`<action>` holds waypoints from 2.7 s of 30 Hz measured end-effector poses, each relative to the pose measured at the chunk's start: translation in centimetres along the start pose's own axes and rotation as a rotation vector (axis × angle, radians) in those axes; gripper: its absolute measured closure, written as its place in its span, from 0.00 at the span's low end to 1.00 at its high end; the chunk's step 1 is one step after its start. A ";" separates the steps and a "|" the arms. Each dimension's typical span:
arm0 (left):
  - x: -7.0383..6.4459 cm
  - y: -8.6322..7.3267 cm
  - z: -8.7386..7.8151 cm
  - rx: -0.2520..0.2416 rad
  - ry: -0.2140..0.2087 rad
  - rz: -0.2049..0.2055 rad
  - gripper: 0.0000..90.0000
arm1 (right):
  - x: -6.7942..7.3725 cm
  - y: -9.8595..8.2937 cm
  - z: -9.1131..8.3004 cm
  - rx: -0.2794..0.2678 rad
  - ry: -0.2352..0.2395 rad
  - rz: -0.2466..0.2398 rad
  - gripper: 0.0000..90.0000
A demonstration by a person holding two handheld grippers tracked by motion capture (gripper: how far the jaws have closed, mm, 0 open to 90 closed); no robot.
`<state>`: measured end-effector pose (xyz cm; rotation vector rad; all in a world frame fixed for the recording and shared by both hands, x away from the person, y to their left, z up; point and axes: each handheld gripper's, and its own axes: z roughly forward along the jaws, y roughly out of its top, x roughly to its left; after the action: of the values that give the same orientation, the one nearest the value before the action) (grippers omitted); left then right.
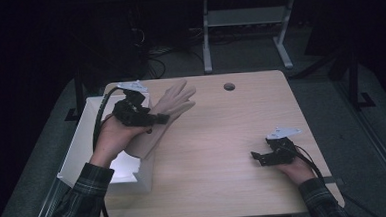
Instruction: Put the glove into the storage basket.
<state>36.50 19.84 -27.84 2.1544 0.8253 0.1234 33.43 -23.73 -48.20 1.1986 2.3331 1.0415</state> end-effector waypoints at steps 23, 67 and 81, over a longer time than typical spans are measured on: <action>6.3 -7.4 -4.8 -0.035 0.196 -0.193 0.75 | 0.0 0.0 0.0 0.000 0.000 0.000 0.19; 10.6 -15.6 2.7 0.159 0.300 -0.305 0.54 | 0.0 0.0 0.0 0.000 -0.001 -0.002 0.19; 10.6 -14.9 2.7 0.164 0.325 -0.282 0.23 | 0.0 0.0 0.0 0.001 -0.001 -0.002 0.19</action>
<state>37.94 31.28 -42.27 2.1740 1.3596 0.2737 33.44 -23.74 -48.20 1.1961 2.3339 1.0396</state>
